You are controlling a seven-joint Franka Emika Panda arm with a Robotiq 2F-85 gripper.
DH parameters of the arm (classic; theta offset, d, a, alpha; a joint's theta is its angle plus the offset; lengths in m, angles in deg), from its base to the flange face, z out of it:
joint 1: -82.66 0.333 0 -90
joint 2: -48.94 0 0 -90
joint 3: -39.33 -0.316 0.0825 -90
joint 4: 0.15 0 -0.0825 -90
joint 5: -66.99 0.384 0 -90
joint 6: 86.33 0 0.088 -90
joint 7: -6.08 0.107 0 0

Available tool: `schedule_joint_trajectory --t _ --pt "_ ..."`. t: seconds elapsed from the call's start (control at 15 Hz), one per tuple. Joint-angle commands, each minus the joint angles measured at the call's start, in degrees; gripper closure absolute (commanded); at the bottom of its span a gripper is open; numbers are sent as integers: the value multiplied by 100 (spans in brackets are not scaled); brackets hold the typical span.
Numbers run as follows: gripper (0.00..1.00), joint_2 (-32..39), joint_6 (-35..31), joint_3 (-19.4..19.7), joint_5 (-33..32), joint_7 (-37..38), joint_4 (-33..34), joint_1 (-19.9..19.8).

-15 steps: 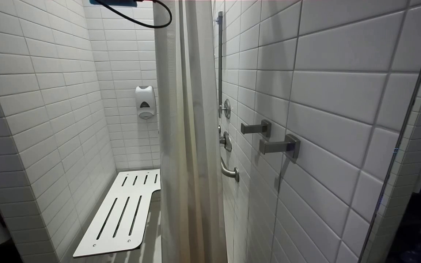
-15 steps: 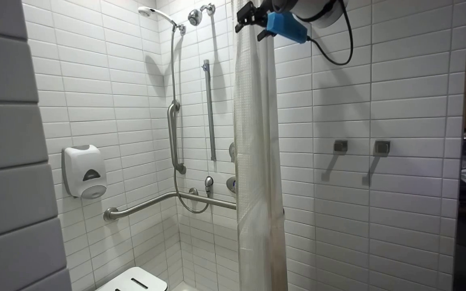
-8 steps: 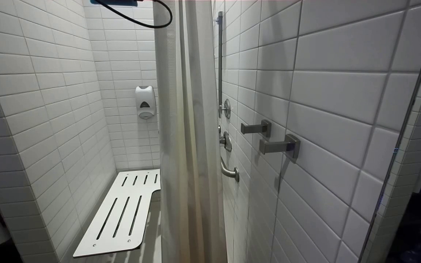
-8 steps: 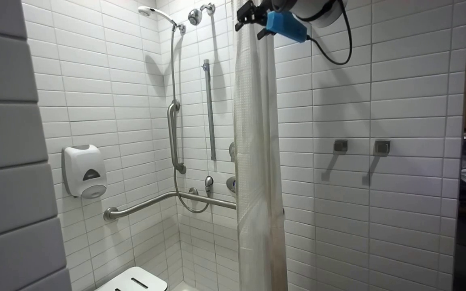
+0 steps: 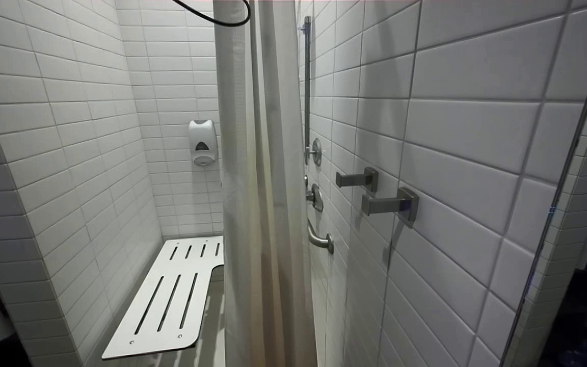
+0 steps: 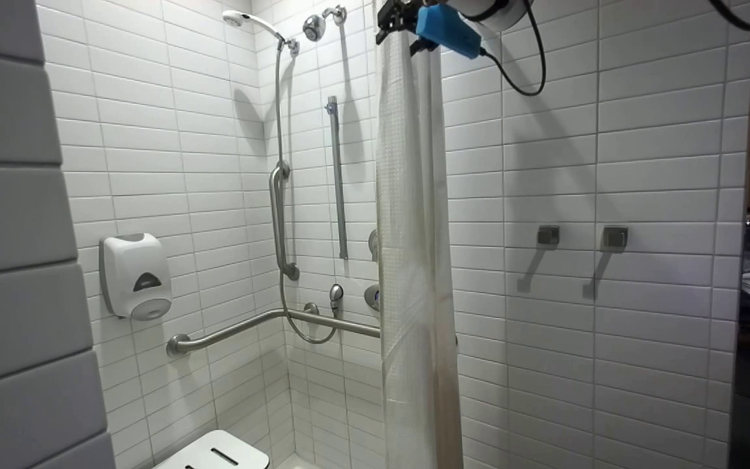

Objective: Draw the curtain to the left.

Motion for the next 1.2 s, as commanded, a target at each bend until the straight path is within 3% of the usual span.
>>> schedule_joint_trajectory --t 0.0,0.33,0.4,0.47,1.13 --pt "49 605 617 158 317 42 812 13" --pt "88 908 915 216 350 34 1122 -25" --pt "95 925 914 -232 299 50 1132 -472" --pt "99 908 876 -302 213 16 1094 -510" --pt "100 490 1266 -1235 -1099 -502 489 -646"
